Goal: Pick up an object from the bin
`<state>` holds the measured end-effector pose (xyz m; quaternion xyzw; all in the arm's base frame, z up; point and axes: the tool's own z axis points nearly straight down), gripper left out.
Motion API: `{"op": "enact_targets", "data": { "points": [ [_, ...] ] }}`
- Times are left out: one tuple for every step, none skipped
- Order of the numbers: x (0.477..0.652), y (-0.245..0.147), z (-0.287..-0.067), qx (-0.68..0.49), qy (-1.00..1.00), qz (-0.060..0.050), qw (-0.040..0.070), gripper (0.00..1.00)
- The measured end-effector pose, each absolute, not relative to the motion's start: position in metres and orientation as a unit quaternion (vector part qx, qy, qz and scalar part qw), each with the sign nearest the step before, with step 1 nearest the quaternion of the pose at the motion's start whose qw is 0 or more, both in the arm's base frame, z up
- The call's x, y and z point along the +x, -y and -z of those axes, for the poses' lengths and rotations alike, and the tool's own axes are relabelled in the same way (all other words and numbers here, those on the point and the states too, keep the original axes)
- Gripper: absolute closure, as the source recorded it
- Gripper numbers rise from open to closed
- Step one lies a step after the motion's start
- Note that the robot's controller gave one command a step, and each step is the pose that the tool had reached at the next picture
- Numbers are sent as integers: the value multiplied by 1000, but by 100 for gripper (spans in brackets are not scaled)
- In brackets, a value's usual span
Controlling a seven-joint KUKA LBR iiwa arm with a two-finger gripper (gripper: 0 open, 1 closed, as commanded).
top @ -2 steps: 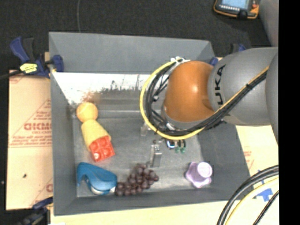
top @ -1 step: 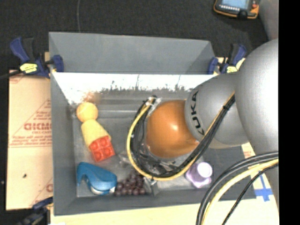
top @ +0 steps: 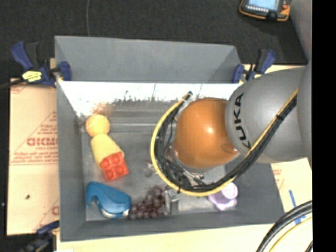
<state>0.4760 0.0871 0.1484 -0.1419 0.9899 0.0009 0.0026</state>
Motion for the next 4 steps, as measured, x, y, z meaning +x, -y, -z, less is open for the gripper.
{"op": "enact_targets", "data": {
  "points": [
    [476, -100, -99, -402, -916, 0, -2, 0],
    [479, -88, -74, -291, -957, 1, 15, 0],
    [473, -103, -71, -478, -878, 0, 6, 100],
    [473, -103, -72, -478, -878, -1, 6, 100]
  ]
}}
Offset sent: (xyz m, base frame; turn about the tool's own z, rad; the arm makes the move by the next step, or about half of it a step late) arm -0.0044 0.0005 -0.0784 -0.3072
